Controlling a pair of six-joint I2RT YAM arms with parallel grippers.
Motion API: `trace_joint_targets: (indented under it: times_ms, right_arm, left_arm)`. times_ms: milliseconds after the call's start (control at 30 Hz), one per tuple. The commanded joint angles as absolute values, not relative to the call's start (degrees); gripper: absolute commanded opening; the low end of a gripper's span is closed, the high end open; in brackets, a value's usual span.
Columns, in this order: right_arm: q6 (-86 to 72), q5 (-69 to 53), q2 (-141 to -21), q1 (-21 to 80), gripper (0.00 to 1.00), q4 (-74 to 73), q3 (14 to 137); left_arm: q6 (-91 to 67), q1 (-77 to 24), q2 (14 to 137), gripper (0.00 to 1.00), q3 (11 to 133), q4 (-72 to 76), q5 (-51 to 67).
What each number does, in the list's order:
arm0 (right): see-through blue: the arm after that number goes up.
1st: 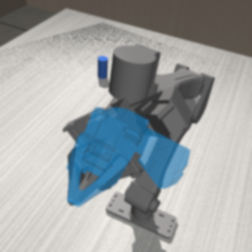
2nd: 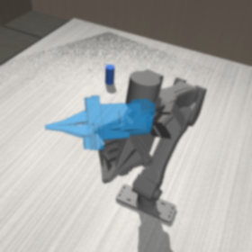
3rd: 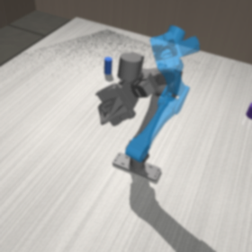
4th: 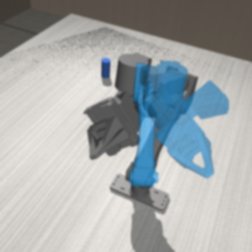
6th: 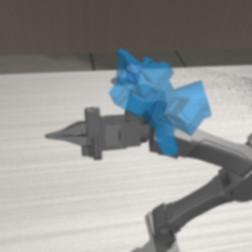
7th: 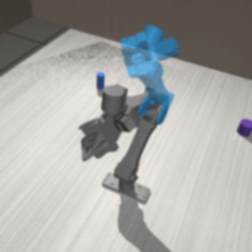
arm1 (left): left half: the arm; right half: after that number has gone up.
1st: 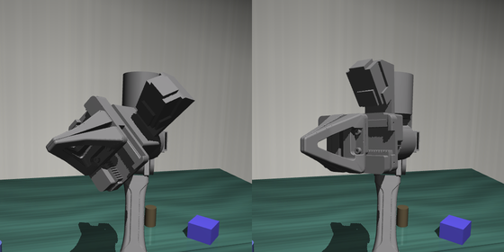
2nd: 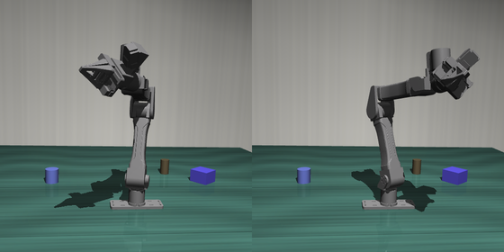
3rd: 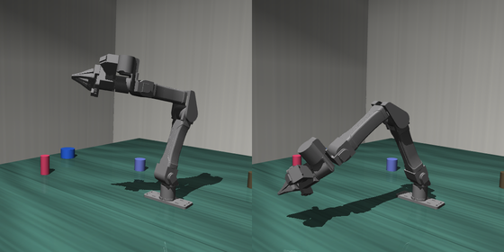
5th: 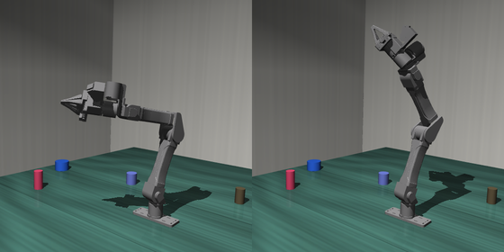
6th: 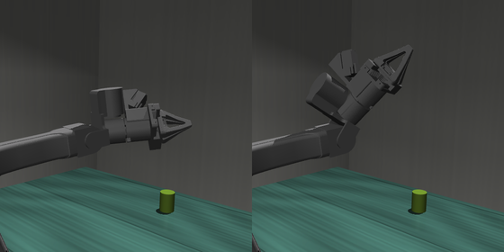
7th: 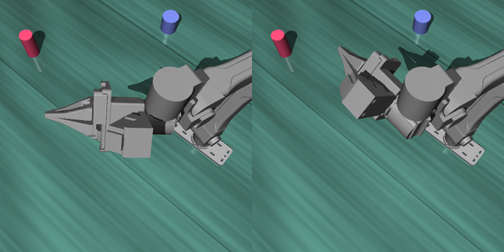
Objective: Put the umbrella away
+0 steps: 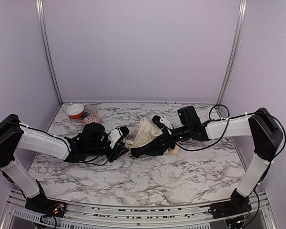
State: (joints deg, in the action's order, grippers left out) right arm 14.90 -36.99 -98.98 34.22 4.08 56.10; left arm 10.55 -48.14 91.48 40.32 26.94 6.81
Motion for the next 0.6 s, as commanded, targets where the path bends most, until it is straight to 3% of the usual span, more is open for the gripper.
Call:
trace_joint_targets:
  times_ms: [0, 167, 333, 567]
  right_arm:
    - [13.86, -37.7, -96.24, 33.84, 0.09, 7.64, 56.86]
    - [13.57, -37.08, -95.98, 33.8, 0.08, 8.09, 57.0]
    - [13.07, -34.8, -95.71, 33.75, 0.05, 8.86, 57.23]
    - [9.58, -18.45, -95.06, 32.53, 0.01, 8.72, 61.21]
  left_arm:
    - [11.65, -49.12, 93.94, 0.29, 43.31, 28.88, 7.27]
    - [12.45, -50.29, 96.44, 0.23, 45.01, 28.92, 7.04]
    - [12.37, -51.59, 97.91, 0.0, 46.43, 29.77, 5.75]
    - [14.28, -59.05, 94.12, 0.0, 48.11, 30.92, -10.33]
